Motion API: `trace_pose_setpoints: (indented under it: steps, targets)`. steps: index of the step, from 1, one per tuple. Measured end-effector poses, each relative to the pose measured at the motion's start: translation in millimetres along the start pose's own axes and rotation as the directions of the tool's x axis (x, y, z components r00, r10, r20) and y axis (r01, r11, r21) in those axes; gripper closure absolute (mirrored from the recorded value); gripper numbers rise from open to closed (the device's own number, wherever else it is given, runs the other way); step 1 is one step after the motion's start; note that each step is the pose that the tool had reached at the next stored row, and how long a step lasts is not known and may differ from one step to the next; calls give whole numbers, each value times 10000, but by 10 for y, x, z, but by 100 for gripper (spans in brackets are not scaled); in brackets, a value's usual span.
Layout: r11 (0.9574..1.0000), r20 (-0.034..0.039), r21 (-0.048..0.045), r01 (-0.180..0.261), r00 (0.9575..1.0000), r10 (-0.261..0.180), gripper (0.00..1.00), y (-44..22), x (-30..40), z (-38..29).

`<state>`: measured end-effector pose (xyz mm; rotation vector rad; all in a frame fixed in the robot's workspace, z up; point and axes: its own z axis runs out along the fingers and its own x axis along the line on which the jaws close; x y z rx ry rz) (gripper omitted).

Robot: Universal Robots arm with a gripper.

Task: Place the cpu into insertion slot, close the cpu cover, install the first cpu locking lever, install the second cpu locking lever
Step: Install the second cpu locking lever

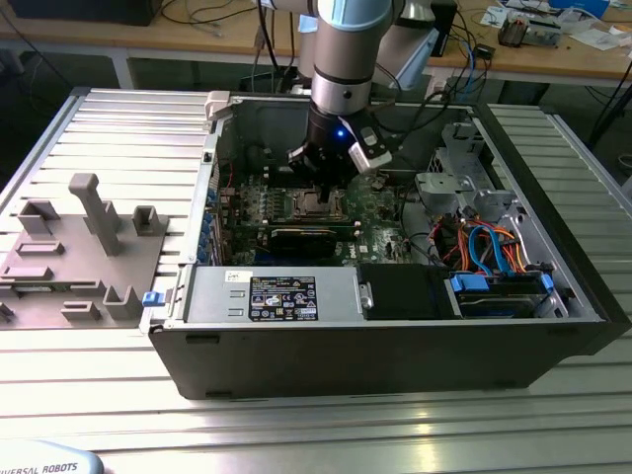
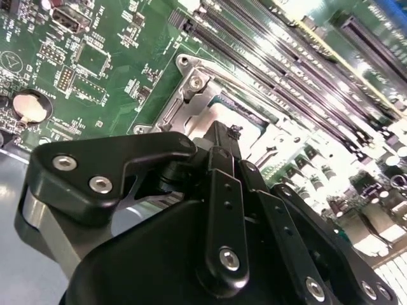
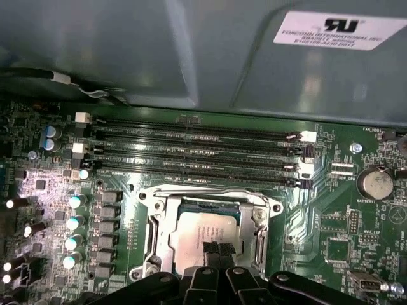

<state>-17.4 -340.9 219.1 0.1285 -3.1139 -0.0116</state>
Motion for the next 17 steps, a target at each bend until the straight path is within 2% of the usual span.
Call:
trace_pose_setpoints:
  steps: [3, 4, 11, 17]
  targets:
    - [9998, -19, 220, -6, 10000, 6, 89, 30, 0, -73]
    - [9997, -20, 240, -6, 10000, 7, 89, 33, 0, -93]
    - [9997, -20, 255, -6, 10000, 7, 89, 37, 2, -201]
    - [9997, -21, 250, -6, 10000, 7, 89, 38, 2, -209]
